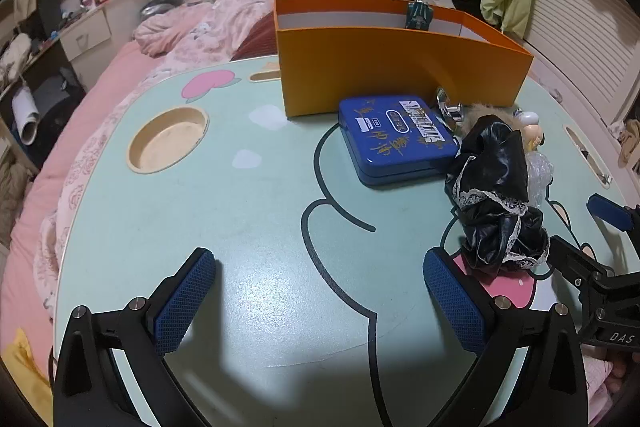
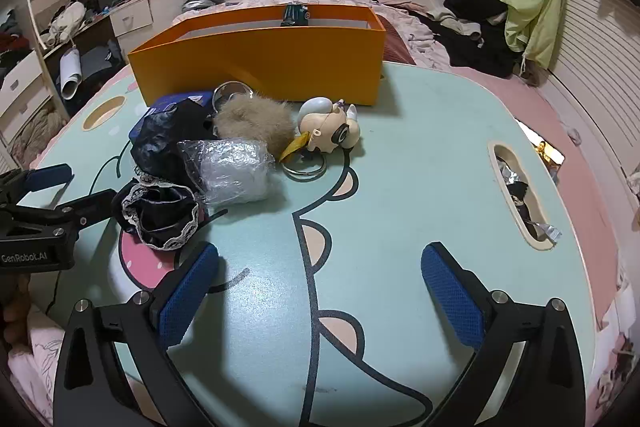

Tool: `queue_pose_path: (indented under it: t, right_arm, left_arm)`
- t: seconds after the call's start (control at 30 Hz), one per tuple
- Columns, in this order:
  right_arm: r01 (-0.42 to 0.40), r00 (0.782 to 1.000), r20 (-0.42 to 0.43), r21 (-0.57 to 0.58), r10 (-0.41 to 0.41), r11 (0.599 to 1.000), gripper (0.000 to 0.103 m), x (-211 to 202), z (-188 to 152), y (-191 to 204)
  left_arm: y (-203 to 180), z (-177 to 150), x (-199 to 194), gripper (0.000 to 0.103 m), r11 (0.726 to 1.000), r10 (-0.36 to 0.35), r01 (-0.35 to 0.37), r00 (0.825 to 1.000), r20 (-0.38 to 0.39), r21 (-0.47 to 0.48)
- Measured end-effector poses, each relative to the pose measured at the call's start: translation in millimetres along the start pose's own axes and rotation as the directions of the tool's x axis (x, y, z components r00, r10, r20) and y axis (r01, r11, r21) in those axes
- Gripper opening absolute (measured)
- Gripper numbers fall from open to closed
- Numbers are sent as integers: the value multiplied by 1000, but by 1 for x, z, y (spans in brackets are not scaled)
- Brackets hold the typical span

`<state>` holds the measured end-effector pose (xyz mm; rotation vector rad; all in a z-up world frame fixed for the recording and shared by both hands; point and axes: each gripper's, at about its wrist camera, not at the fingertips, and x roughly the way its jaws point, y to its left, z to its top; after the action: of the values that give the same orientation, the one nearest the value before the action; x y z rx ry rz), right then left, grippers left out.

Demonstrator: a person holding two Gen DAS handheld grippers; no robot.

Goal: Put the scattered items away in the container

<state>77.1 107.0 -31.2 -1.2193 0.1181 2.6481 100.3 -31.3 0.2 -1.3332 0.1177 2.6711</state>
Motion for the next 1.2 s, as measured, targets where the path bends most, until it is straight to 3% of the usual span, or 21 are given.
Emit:
queue_pose_path:
  t: [1.2]
  right_arm:
    - [-13,1000,2,-14,13,1000,103,-1,-1,3]
  left_arm:
    - [0,-1,0,103,1000,0,0,1000,1,0]
